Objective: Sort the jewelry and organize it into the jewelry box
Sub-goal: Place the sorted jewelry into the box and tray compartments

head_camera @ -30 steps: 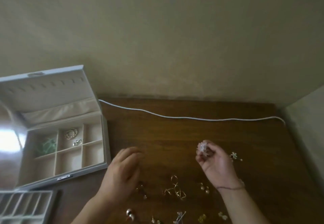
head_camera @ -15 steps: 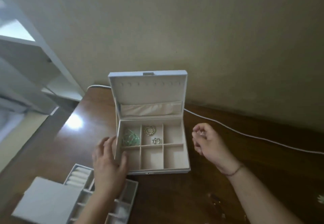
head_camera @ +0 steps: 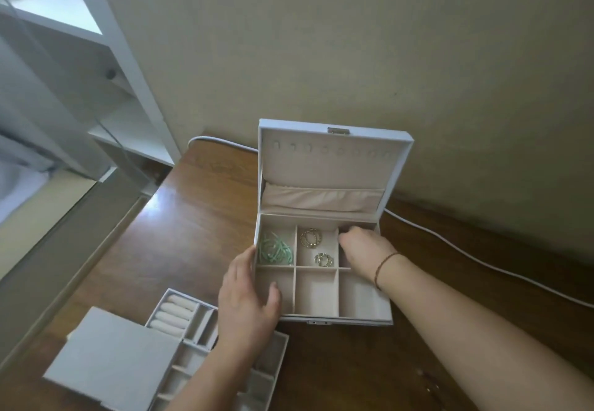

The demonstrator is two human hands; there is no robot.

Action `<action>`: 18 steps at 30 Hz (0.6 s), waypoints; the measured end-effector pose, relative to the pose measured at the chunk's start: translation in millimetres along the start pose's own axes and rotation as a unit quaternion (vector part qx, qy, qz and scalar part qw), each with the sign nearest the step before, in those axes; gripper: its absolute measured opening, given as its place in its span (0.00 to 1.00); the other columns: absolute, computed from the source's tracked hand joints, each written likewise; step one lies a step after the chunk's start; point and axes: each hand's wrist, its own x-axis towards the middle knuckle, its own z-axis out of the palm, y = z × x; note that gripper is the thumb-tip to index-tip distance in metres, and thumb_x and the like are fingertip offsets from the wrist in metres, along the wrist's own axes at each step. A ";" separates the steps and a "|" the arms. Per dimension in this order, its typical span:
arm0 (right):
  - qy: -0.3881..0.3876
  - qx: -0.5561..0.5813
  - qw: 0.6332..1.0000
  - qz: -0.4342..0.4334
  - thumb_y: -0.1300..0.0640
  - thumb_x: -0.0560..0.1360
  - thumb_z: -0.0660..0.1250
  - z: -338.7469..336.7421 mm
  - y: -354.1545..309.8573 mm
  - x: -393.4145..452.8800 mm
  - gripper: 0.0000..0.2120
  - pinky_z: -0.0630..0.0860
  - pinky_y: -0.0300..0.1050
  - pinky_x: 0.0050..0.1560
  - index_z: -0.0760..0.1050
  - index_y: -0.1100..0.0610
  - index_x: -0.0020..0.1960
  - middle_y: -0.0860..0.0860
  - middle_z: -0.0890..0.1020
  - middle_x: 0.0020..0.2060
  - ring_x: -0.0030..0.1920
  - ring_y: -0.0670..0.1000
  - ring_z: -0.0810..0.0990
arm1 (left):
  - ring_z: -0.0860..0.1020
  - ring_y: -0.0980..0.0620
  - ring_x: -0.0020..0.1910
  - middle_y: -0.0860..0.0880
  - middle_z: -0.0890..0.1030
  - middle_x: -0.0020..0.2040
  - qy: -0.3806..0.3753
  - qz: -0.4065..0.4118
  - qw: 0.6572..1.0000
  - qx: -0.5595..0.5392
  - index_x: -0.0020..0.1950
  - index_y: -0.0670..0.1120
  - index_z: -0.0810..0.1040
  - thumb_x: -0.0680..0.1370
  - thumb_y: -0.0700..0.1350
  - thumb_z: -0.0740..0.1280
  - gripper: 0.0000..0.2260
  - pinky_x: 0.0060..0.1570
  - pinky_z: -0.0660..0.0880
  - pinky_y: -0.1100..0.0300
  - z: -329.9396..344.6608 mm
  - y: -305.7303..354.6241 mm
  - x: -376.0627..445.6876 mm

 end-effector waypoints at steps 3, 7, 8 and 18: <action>0.015 0.000 1.000 -0.005 0.67 0.78 0.56 4.5 2.8 -2.5 0.17 0.76 0.53 0.49 0.70 0.60 0.65 0.59 0.75 0.58 0.56 0.60 0.78 | 0.72 0.51 0.66 0.49 0.74 0.66 0.009 0.007 1.000 -0.013 0.73 0.46 0.67 0.71 0.46 0.66 0.30 0.66 0.68 0.58 -0.3 -1.6 0.4; 0.033 0.007 0.999 -0.012 0.66 0.78 0.57 7.8 4.4 -8.2 0.19 0.75 0.51 0.48 0.67 0.57 0.68 0.57 0.74 0.58 0.56 0.58 0.77 | 0.72 0.50 0.67 0.49 0.73 0.68 0.004 -0.007 1.000 -0.012 0.74 0.47 0.65 0.73 0.46 0.68 0.30 0.66 0.66 0.59 -2.0 3.9 -0.8; 0.042 0.022 0.999 -0.013 0.64 0.78 0.58 7.4 5.1 -11.5 0.17 0.75 0.50 0.48 0.68 0.57 0.66 0.57 0.73 0.58 0.56 0.57 0.77 | 0.71 0.49 0.69 0.49 0.72 0.70 -0.009 -0.004 1.000 0.001 0.75 0.47 0.63 0.74 0.47 0.70 0.31 0.66 0.66 0.58 -4.2 5.7 -1.1; 0.145 0.375 0.896 0.187 0.48 0.77 0.65 58.8 15.0 -108.3 0.36 0.74 0.37 0.58 0.49 0.44 0.77 0.47 0.64 0.73 0.64 0.46 0.73 | 0.72 0.46 0.70 0.62 0.52 0.76 -0.168 0.050 0.982 0.077 0.76 0.64 0.37 0.57 0.59 0.83 0.64 0.62 0.73 0.55 -28.4 3.8 -6.9</action>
